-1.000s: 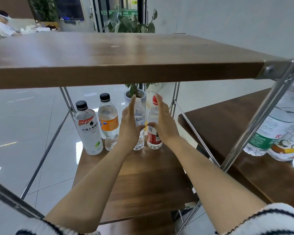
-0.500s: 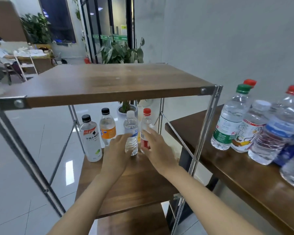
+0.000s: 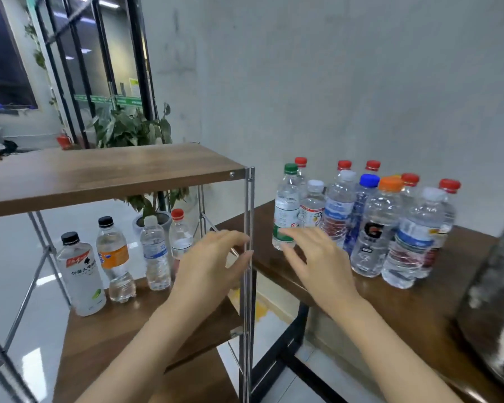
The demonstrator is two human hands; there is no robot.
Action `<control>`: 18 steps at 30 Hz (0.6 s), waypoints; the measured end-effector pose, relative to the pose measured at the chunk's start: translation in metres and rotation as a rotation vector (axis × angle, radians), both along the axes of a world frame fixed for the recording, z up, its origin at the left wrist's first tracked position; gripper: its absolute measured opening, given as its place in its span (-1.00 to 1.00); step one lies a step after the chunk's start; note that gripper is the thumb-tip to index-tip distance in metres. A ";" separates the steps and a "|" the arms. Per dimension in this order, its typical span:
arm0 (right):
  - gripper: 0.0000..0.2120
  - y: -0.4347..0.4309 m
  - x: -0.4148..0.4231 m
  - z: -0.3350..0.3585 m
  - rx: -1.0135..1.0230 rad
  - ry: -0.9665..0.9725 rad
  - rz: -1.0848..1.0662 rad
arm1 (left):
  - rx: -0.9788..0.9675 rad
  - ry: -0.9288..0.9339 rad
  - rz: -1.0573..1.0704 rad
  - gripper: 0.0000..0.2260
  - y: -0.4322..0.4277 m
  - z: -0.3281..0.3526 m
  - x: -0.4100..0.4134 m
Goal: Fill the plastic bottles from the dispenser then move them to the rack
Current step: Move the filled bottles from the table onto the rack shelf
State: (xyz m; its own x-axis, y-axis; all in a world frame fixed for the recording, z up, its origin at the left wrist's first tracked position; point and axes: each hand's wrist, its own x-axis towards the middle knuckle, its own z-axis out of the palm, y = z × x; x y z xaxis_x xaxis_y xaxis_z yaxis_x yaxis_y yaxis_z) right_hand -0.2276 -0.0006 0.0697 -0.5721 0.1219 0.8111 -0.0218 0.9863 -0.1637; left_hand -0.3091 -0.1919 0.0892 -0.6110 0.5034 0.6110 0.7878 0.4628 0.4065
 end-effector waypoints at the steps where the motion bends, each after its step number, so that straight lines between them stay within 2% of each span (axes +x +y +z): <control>1: -0.79 0.013 0.004 0.008 -0.005 0.006 -0.041 | 0.007 0.031 -0.042 -0.79 0.014 0.007 0.003; 6: -0.73 0.071 0.001 0.041 -0.032 -0.035 -0.193 | -0.043 0.121 -0.145 -0.74 0.086 0.037 0.004; 10: -0.68 0.104 -0.017 0.059 -0.028 -0.150 -0.269 | -0.088 0.152 -0.167 -0.74 0.143 0.054 -0.025; 15: -0.63 0.127 -0.048 0.069 0.060 -0.261 -0.407 | -0.168 0.214 -0.083 -0.64 0.201 0.062 -0.078; 18: -0.53 0.138 -0.062 0.071 0.033 -0.305 -0.480 | -0.171 0.165 -0.017 -0.54 0.224 0.059 -0.101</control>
State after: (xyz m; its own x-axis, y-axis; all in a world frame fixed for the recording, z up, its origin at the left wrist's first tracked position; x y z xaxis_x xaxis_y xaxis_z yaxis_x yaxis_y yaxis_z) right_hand -0.2897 0.1373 0.1402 -0.6676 0.4038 0.6255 0.4737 0.8785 -0.0615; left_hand -0.4104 0.0323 0.1482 -0.5000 0.6179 0.6068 0.8455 0.4998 0.1879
